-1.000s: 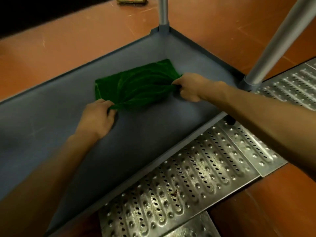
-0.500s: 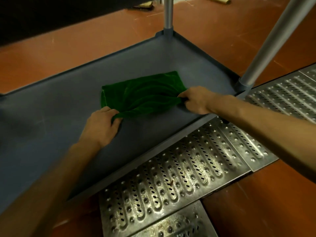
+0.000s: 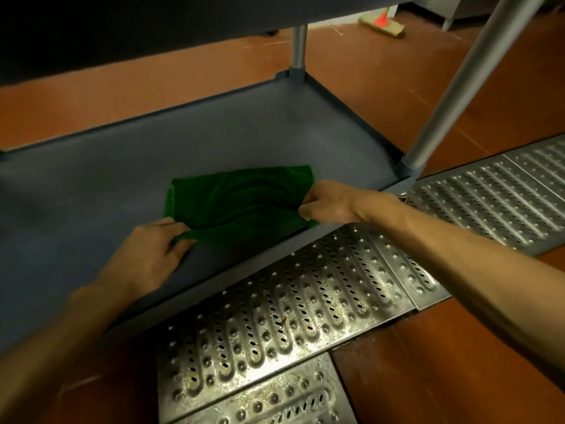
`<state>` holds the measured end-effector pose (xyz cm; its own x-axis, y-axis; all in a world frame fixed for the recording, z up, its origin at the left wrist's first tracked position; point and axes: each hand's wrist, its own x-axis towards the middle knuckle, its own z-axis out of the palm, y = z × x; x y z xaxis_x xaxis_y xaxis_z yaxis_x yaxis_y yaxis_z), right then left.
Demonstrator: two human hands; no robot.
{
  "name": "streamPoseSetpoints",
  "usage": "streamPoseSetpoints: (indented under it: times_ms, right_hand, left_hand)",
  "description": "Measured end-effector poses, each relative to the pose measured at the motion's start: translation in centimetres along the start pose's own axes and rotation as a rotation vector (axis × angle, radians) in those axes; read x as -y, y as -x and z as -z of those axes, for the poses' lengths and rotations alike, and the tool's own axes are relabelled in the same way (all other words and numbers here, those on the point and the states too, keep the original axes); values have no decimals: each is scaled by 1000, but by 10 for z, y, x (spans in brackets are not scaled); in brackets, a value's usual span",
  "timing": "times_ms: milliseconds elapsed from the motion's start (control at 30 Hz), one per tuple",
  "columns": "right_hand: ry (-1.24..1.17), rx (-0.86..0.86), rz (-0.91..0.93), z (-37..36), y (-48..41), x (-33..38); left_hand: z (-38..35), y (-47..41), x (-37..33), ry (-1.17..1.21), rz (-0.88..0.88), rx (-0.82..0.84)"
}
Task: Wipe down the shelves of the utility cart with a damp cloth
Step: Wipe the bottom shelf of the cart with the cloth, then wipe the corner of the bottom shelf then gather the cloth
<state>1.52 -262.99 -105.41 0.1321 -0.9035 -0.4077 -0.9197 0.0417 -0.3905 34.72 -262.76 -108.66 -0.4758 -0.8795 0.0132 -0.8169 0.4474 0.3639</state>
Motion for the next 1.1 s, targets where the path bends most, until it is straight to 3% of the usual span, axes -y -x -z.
streamPoseSetpoints:
  times_ms: [433,667,1100]
  right_hand:
    - [13,49,178,-44,1,59]
    - [80,25,283,-67,-18,98]
    - [118,20,235,-83,-66,193]
  left_hand:
    - [29,62,34,-40,72,8]
    - [40,86,69,-94,200,12]
    - [47,124,105,-83,328,-86]
